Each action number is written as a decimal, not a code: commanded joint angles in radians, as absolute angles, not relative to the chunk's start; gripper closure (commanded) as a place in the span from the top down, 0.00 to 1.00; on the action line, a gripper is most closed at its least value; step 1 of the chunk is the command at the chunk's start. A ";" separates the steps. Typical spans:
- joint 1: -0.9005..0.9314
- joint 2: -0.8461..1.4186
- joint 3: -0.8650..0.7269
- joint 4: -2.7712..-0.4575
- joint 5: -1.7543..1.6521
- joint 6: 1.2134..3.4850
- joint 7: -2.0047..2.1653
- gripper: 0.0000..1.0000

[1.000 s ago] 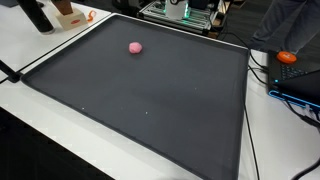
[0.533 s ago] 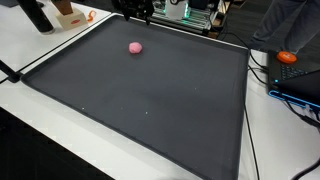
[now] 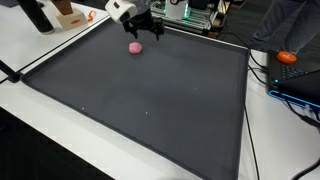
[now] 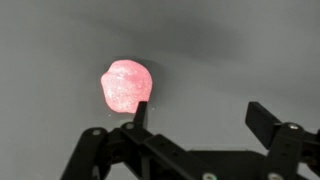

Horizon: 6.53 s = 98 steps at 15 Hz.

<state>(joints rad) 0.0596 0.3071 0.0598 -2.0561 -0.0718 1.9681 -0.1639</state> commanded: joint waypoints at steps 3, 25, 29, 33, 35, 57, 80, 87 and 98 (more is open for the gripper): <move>0.093 0.342 0.106 -2.061 -0.196 1.989 -0.318 1.00; 0.110 0.343 0.173 -2.200 -0.333 2.059 -0.616 1.00; 0.105 0.359 0.165 -2.170 -0.327 2.074 -0.601 1.00; 0.092 0.369 0.146 -2.127 -0.305 2.072 -0.556 1.00; 0.083 0.379 0.131 -2.095 -0.292 2.072 -0.515 1.00; -0.105 0.465 -0.073 -1.921 0.027 2.029 0.026 1.00; -0.231 0.338 -0.204 -2.192 0.603 2.047 0.474 1.00; -0.226 0.306 -0.224 -2.301 0.750 2.157 0.482 1.00; -0.214 0.282 -0.225 -2.337 0.773 2.188 0.468 1.00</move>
<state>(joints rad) -0.2236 0.3047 -0.2210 -2.3109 0.7572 2.1587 0.4853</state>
